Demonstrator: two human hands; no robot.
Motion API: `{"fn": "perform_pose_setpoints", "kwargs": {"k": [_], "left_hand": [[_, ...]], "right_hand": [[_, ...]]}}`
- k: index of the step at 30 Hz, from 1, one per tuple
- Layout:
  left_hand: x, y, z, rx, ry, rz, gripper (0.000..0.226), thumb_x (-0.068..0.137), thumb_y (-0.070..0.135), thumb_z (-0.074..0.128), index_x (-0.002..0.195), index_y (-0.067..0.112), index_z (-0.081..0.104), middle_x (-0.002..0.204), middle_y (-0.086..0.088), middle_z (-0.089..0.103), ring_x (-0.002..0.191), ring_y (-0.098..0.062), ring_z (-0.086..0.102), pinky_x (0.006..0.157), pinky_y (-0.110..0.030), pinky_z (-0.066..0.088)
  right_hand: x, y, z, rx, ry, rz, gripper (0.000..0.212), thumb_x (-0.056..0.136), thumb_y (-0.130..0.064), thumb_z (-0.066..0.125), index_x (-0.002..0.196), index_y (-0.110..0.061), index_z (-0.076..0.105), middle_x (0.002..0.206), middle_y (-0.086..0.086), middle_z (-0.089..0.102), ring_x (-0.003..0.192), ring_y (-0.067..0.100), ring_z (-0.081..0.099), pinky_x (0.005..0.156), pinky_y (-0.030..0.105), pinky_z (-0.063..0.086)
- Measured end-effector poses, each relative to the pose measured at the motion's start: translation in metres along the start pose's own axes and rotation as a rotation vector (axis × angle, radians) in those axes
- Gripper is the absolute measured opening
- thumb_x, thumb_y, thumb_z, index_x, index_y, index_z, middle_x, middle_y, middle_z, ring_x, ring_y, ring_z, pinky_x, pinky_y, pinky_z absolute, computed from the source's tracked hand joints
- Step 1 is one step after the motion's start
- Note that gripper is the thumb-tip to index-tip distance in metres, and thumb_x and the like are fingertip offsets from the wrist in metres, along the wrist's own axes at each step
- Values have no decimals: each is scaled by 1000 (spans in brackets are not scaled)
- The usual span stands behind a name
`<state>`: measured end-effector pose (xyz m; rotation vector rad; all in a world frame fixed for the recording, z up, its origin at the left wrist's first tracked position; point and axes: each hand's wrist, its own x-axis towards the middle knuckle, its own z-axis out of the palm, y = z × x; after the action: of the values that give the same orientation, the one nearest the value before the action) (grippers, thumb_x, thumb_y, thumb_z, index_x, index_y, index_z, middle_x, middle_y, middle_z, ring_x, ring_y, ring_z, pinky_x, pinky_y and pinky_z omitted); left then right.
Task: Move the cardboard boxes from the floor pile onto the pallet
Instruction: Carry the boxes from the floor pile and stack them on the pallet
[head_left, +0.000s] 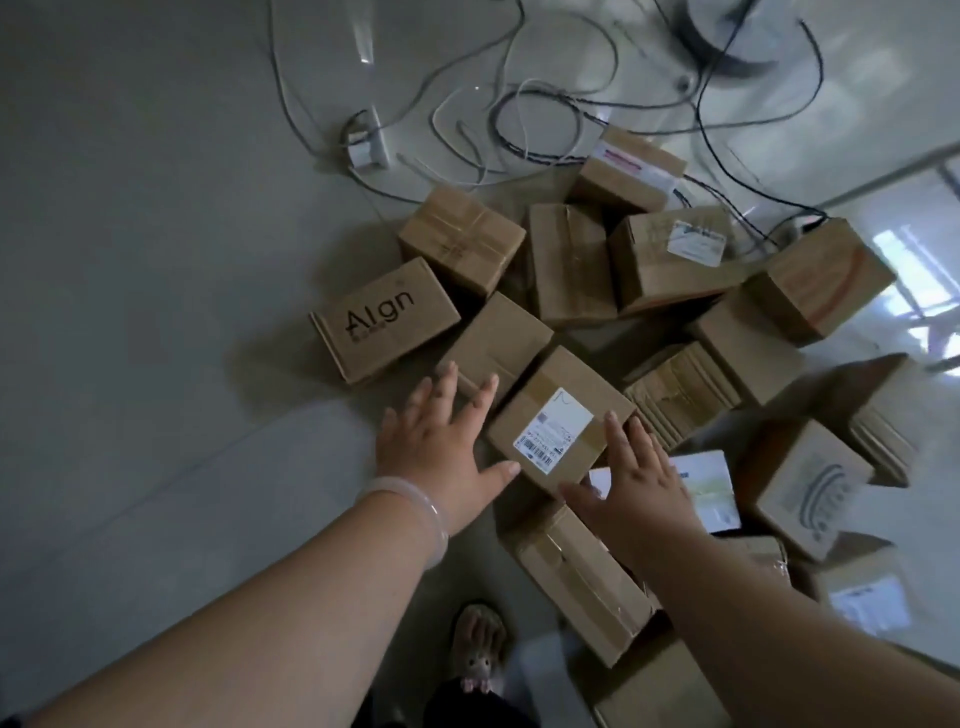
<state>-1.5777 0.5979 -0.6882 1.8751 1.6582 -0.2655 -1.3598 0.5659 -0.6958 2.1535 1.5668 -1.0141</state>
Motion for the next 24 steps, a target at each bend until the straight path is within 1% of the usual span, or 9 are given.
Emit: {"fn": "perform_pose_setpoints", "kwargs": {"k": [3,8,13,15,17,19,21,22,24], "left_hand": [[43,10,40,37,-73,77,89,87,70,45,144,50,-20,160,6,-24,149,-26,-15,118,-52,2],[119,11,112,80,-124,150,93,85,69,51,145,52,-18,160,7,-24,149,-31,-10,118,-52,7],[184,0,172,97,-220,150,92,87,62,57,147,53,-11,161,8,-19,149,-33,-4,116,-57,17],[202,-1,188,90,-194,149,93,86,60,60,147,53,-10,161,9,-15,147,-31,-5,115,-57,20],[215,-2,198,120,-110,181,96,83,61,62,146,53,-10,160,12,-9,144,-29,-3,114,-55,22],[223,-2,202,135,-42,218,99,80,62,65,146,52,-9,160,12,-5,142,-29,1,113,-54,23],[225,-1,201,88,-54,217,100,80,58,68,148,52,-6,160,12,-2,144,-28,4,114,-53,24],[224,0,198,51,-70,210,100,80,55,70,149,51,-4,159,14,-2,144,-27,4,114,-53,25],[218,3,185,-4,-60,226,100,81,51,72,149,52,-2,155,22,-3,144,-25,3,114,-51,28]], "right_hand": [[39,24,30,131,-16,124,99,86,-69,53,151,-44,-18,165,-6,-12,152,23,-4,120,50,8],[117,48,83,207,25,222,100,85,-68,57,151,-46,-14,167,0,1,152,28,8,119,52,15],[179,65,121,197,95,248,102,82,-73,55,151,-44,-15,164,3,19,151,28,13,121,54,6],[194,70,132,139,86,296,105,81,-78,51,147,-45,-24,159,7,32,150,30,16,121,55,2],[202,75,140,160,51,340,107,79,-81,48,140,-49,-35,151,7,44,147,31,25,120,57,4],[205,78,146,220,73,310,106,81,-79,48,136,-51,-38,153,5,42,146,29,29,121,55,4],[203,77,148,282,102,274,106,83,-74,51,138,-50,-37,155,0,40,146,26,30,122,53,3],[200,75,147,324,106,271,106,84,-71,54,137,-52,-36,153,0,43,144,26,34,122,53,6],[191,69,142,437,125,276,107,84,-65,61,133,-60,-34,145,1,51,131,28,50,115,56,31]]}}
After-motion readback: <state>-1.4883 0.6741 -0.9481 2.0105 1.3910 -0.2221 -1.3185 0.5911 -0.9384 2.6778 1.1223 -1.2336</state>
